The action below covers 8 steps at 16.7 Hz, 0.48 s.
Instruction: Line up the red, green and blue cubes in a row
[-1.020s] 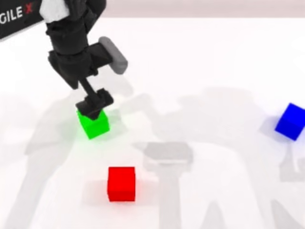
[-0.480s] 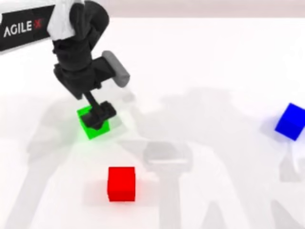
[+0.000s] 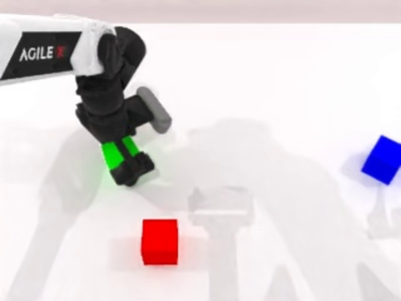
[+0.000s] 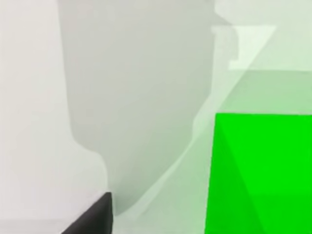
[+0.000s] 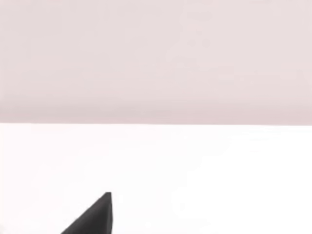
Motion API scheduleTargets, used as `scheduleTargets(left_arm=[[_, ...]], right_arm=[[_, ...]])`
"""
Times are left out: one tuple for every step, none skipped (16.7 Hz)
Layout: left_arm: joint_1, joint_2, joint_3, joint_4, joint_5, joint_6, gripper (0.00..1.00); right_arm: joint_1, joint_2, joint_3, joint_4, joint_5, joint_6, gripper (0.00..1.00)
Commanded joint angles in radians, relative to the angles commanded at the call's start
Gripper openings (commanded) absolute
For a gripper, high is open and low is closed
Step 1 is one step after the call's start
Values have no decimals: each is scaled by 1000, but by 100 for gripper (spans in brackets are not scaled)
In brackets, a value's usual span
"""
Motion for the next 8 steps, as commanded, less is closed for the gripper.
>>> scheduleTargets(left_arm=[[0, 0, 0, 0, 0, 0, 92], [0, 0, 0, 0, 0, 0, 85], [0, 0, 0, 0, 0, 0, 77], [0, 0, 0, 0, 0, 0, 70], [0, 0, 0, 0, 0, 0, 62], [0, 0, 0, 0, 0, 0, 55], [0, 0, 0, 0, 0, 0, 47], [0, 0, 0, 0, 0, 0, 40]], right_arm=[[0, 0, 0, 0, 0, 0, 100], [0, 0, 0, 0, 0, 0, 100], [0, 0, 0, 0, 0, 0, 100], [0, 0, 0, 0, 0, 0, 100], [0, 0, 0, 0, 0, 0, 100], [0, 0, 0, 0, 0, 0, 100], [0, 0, 0, 0, 0, 0, 100], [0, 0, 0, 0, 0, 0, 100]])
